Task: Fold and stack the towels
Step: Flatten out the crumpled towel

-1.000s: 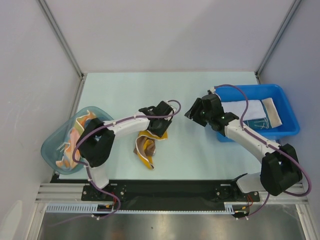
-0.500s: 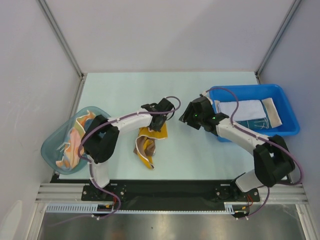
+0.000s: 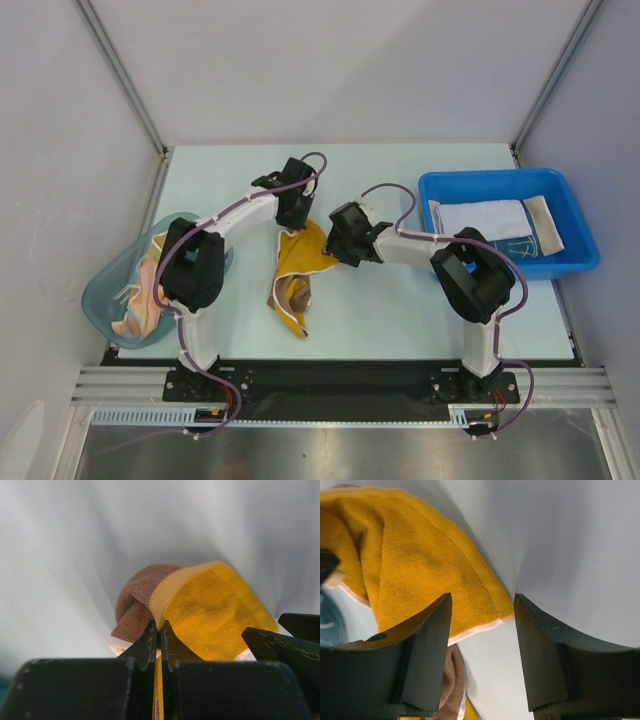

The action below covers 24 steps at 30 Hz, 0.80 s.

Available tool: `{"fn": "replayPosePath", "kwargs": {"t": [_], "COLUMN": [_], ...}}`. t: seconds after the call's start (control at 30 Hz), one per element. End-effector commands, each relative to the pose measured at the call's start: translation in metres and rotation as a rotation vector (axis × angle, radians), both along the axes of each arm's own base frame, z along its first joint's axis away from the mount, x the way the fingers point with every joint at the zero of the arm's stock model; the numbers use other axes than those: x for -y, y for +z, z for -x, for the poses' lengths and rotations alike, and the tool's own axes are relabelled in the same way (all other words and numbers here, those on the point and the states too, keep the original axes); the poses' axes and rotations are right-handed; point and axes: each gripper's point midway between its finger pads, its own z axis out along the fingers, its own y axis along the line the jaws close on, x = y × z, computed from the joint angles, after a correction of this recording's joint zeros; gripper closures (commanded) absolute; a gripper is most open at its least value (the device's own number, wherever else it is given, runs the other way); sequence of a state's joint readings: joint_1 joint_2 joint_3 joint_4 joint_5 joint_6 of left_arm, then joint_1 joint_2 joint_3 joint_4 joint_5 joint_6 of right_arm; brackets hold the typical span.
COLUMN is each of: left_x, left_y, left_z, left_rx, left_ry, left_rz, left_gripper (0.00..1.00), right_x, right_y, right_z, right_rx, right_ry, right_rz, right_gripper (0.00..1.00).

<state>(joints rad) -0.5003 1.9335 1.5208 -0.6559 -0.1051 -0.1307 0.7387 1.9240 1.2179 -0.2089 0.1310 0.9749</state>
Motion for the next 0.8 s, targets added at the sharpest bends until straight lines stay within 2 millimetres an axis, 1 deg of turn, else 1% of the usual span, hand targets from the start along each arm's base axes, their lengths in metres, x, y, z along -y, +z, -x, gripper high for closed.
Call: {"fn": "replayPosePath", "kwargs": {"t": [0.0, 0.1, 0.17, 0.2, 0.27, 0.3, 0.37, 0.47, 0.57, 0.67, 0.77], "left_x": [0.011, 0.009, 0.009, 0.012, 0.012, 0.011, 0.01, 0.01, 0.011, 0.011, 0.009], "left_y": [0.005, 0.002, 0.0, -0.002, -0.004, -0.004, -0.006, -0.007, -0.008, -0.009, -0.008], "left_z": [-0.007, -0.01, -0.013, -0.011, -0.012, -0.011, -0.012, -0.013, -0.012, -0.011, -0.01], "left_rx": [-0.012, -0.016, -0.018, -0.033, -0.036, -0.038, -0.04, -0.04, -0.051, -0.055, -0.054], "left_ry": [-0.035, -0.03, -0.025, -0.036, -0.034, -0.033, -0.027, -0.018, -0.017, -0.005, 0.006], "left_rz": [0.076, 0.08, 0.081, 0.098, 0.097, 0.094, 0.091, 0.096, 0.111, 0.124, 0.126], "left_gripper": [1.0, 1.0, 1.0, 1.0, 1.0, 1.0, 1.0, 1.0, 1.0, 1.0, 1.0], "right_x": [0.001, 0.003, 0.006, 0.01, 0.012, 0.017, 0.021, 0.023, 0.028, 0.031, 0.03], "right_y": [0.001, -0.011, -0.02, -0.026, -0.028, -0.031, -0.034, -0.035, -0.048, -0.057, -0.057], "right_z": [-0.011, -0.008, -0.003, 0.002, 0.009, 0.011, 0.018, 0.022, 0.03, 0.038, 0.042], "right_rx": [0.049, 0.045, 0.026, 0.012, 0.008, 0.01, 0.002, 0.006, -0.018, -0.025, -0.01], "right_ry": [-0.047, -0.029, -0.021, -0.022, -0.02, -0.026, -0.009, -0.002, 0.002, 0.008, 0.021], "right_rz": [0.06, 0.1, 0.113, 0.123, 0.135, 0.164, 0.205, 0.244, 0.294, 0.329, 0.358], "right_gripper": [0.43, 0.44, 0.45, 0.46, 0.47, 0.47, 0.48, 0.49, 0.51, 0.59, 0.72]}}
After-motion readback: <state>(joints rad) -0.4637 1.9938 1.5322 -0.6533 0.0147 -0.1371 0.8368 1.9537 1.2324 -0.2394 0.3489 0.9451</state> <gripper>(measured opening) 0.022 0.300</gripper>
